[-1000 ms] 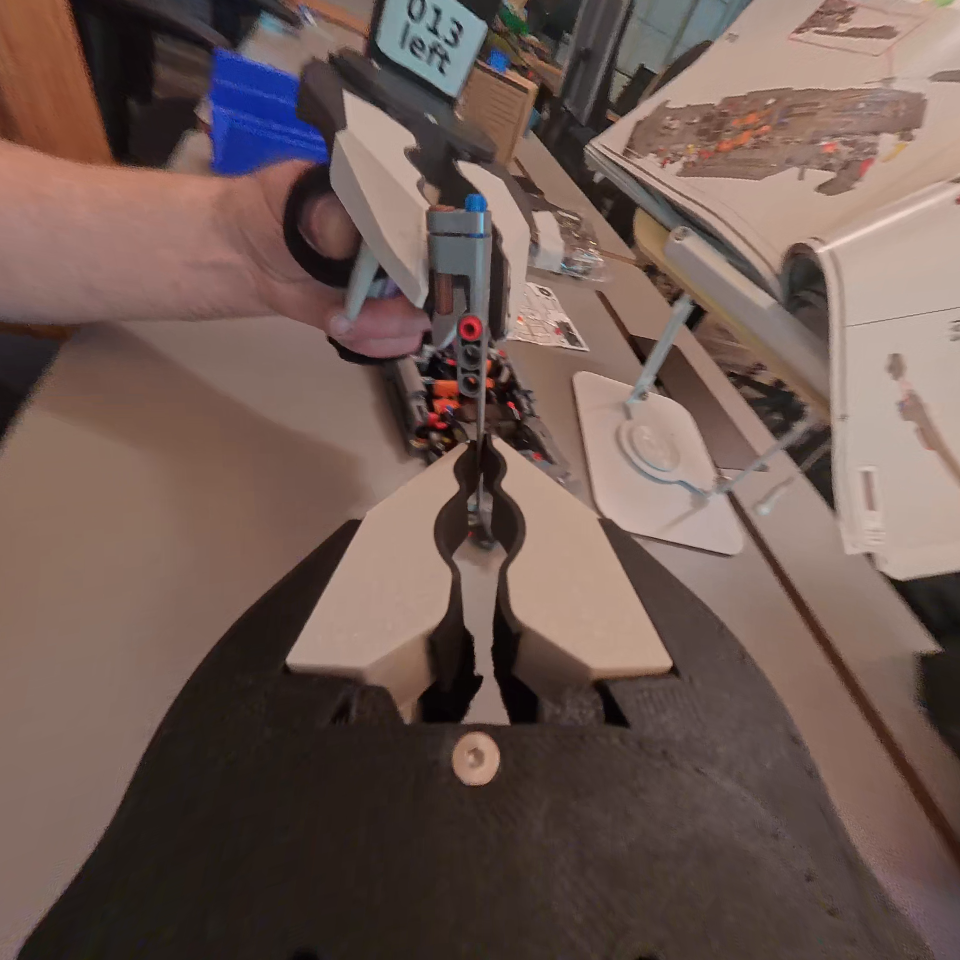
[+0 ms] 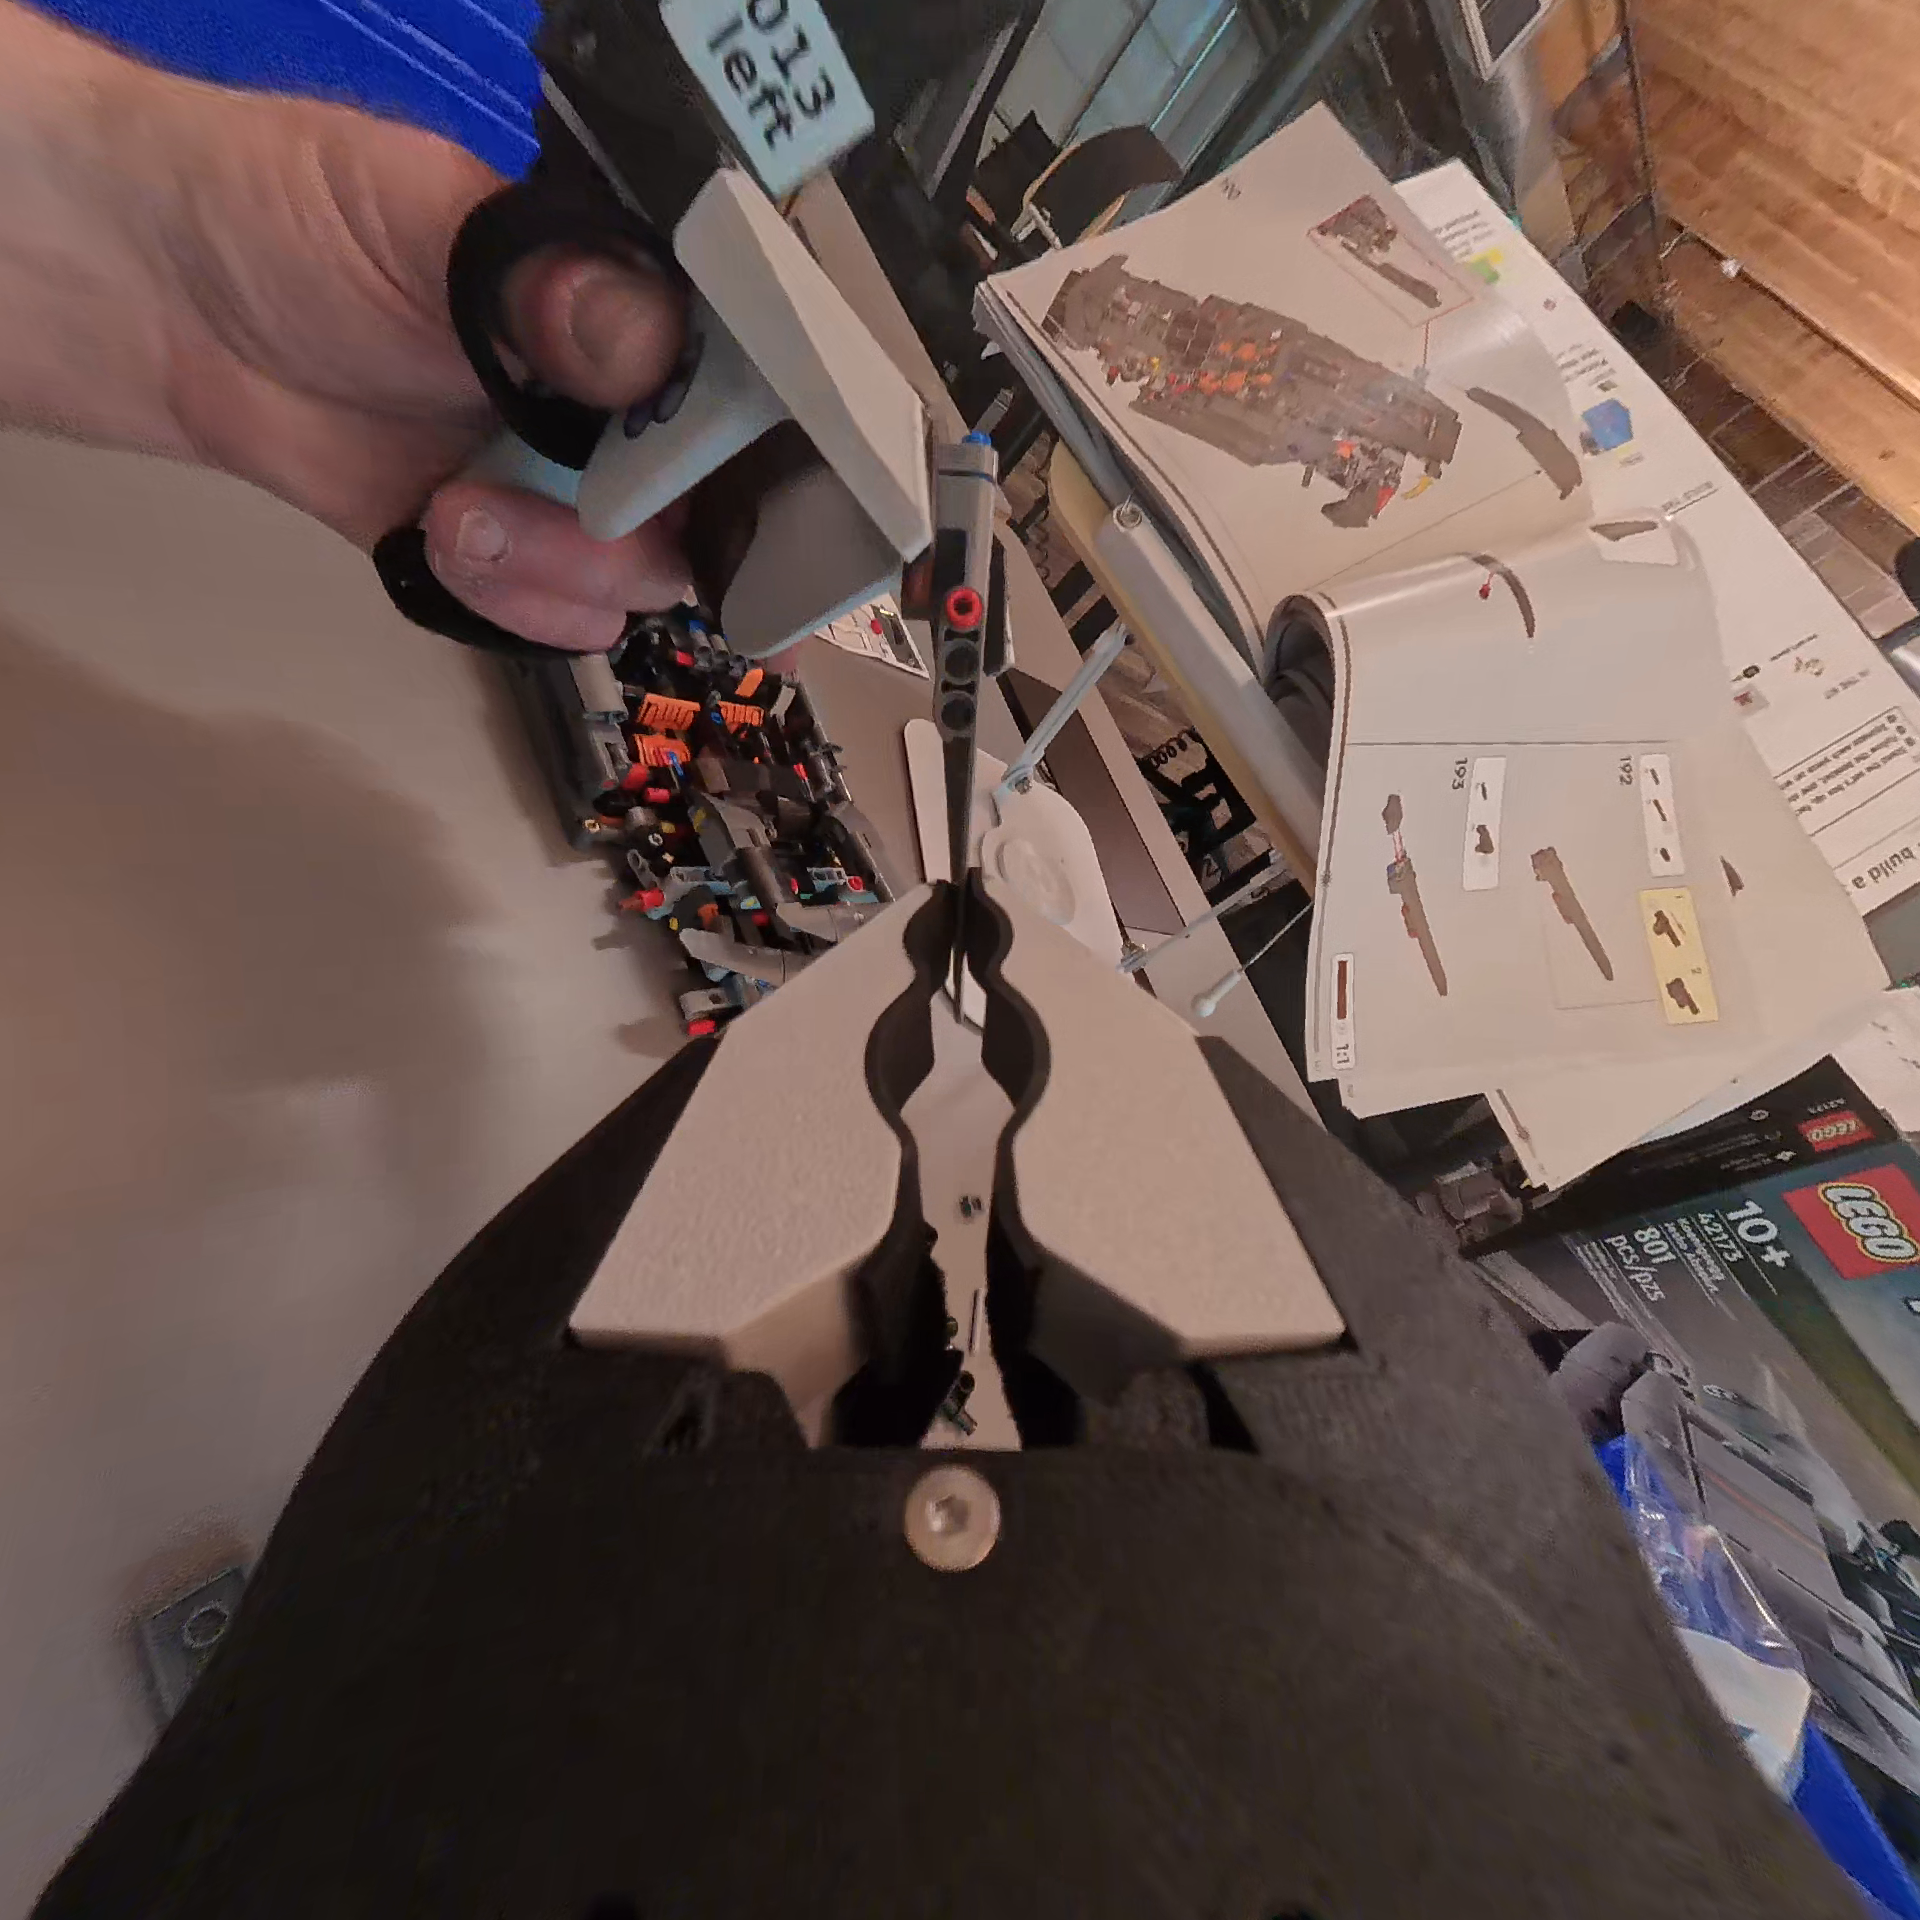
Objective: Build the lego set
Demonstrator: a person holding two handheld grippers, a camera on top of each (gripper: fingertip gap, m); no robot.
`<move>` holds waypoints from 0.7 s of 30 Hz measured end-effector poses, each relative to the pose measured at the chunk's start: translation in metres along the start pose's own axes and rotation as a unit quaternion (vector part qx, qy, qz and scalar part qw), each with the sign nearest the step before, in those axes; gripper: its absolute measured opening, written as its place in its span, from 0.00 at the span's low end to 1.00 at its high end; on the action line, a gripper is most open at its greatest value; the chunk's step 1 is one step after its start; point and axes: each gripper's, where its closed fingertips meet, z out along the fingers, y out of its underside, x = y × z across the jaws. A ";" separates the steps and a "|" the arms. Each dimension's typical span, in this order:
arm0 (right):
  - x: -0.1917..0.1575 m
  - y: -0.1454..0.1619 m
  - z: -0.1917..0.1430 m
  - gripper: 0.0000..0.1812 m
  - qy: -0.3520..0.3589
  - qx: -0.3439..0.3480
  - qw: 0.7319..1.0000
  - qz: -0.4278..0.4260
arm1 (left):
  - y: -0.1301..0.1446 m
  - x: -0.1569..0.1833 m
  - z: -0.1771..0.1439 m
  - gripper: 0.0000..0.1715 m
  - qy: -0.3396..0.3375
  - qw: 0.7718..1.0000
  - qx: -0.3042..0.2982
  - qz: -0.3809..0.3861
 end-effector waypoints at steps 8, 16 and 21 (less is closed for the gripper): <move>0.003 0.012 0.002 0.00 -0.014 -0.028 0.998 0.053 | -0.005 -0.017 -0.006 0.20 -0.126 0.987 0.000 0.104; 0.009 0.022 0.005 0.00 0.007 -0.056 0.996 0.064 | -0.010 -0.020 -0.010 0.10 -0.345 0.879 -0.104 0.314; 0.010 0.024 0.006 0.00 0.020 -0.067 0.996 0.052 | -0.005 -0.033 -0.011 0.10 -0.414 0.835 -0.145 0.333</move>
